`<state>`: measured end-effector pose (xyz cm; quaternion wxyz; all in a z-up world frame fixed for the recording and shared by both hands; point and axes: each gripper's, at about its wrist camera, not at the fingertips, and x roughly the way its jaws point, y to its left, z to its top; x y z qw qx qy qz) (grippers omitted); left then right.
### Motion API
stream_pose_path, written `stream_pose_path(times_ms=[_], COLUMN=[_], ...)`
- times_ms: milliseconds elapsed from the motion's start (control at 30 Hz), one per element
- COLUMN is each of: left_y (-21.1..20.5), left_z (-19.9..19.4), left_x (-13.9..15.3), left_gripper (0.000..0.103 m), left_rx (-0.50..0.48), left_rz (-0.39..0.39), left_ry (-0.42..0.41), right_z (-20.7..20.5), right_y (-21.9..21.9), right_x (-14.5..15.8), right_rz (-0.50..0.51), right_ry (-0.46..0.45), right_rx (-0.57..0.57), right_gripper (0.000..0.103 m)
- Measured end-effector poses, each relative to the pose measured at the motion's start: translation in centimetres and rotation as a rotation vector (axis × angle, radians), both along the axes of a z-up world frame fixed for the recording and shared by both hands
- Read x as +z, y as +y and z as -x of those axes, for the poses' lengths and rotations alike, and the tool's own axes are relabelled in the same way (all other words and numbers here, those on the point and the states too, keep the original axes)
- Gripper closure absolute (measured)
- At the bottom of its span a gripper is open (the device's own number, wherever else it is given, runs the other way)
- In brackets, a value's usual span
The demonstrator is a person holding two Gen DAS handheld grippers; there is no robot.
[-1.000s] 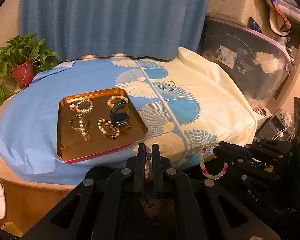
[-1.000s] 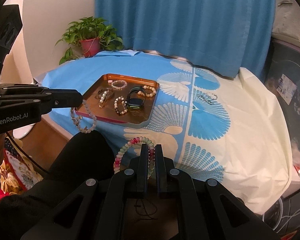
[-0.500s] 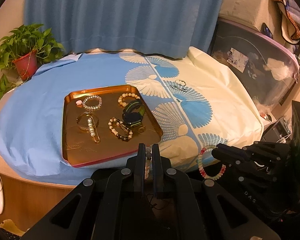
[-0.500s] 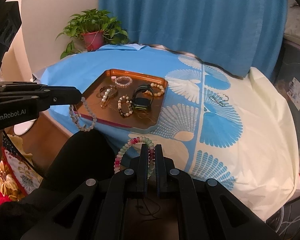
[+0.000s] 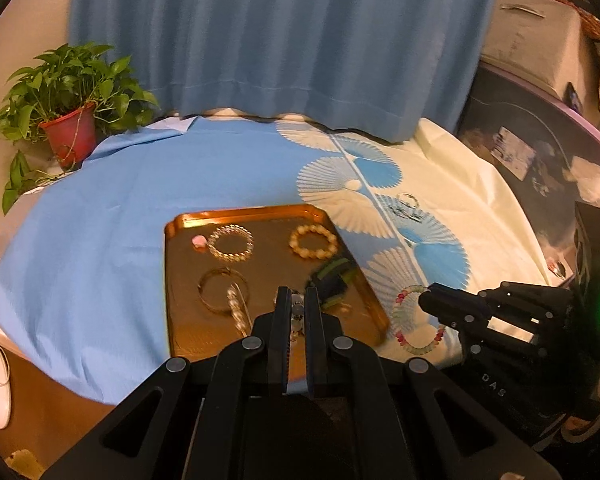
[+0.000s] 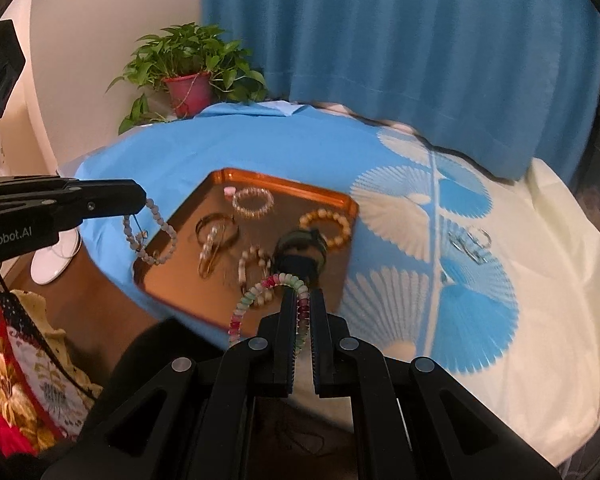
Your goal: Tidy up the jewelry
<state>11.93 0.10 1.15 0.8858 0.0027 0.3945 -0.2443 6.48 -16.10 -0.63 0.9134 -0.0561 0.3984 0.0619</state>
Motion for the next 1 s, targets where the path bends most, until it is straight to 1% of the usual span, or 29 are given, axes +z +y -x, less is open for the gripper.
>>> stream_pose_path(times_ms=[200,333,633,667,700,733,767,800,833,867,900,933,1000], left_y=[0.0,0.0,0.4,0.5,0.4,0.3,0.4,0.7,1.0,1.3,1.4,1.6,2.1], left_z=[-3.7,-5.6,-8.2,-8.4,-8.4,-8.3,-8.1,-7.7,-7.3,-6.9,-6.8,-6.8,-6.1], left_x=[-1.7,-2.9,-5.3,-5.4,-5.4,-5.4,-5.3,-5.1,-4.9,-4.8,-4.9,-5.0,-5.3], left_gripper=[0.099,0.099,0.099,0.096,0.077,0.060,0.024,0.002,0.000,0.001,0.001,0.001,0.001], left_rx=[0.023,0.032,0.055,0.060,0.059,0.066,0.091,0.129,0.154,0.169,0.174,0.181,0.212], left_rz=[-0.020,-0.037,-0.060,-0.077,-0.099,-0.118,-0.131,-0.127,-0.115,-0.099,-0.105,-0.118,-0.144], left_ry=[0.021,0.035,0.056,0.043,0.028,0.018,0.000,-0.029,-0.052,-0.065,-0.051,-0.032,-0.002], right_z=[-4.8,-7.0,-10.0,-10.2,-10.4,-10.5,-10.6,-10.6,-10.4,-10.1,-9.7,-9.2,-8.2], right_y=[1.4,2.2,3.4,3.4,3.4,3.5,3.5,3.5,3.5,3.6,3.6,3.7,3.8], right_x=[-1.8,-3.1,-5.5,-5.7,-5.8,-5.9,-6.0,-6.2,-6.2,-6.1,-6.0,-5.9,-5.6], right_rz=[-0.023,-0.026,-0.018,-0.015,-0.008,0.006,0.018,0.027,0.032,0.042,0.059,0.075,0.096], right_ry=[0.017,0.020,0.039,0.037,0.032,0.036,0.047,0.059,0.059,0.054,0.048,0.037,0.031], right_rx=[0.032,0.050,0.064,0.056,0.042,0.032,0.028,0.029,0.035,0.041,0.039,0.042,0.047], right_gripper=[0.097,0.097,0.097,0.096,0.095,0.094,0.090,0.080,0.073,0.055,0.036,0.033,0.033])
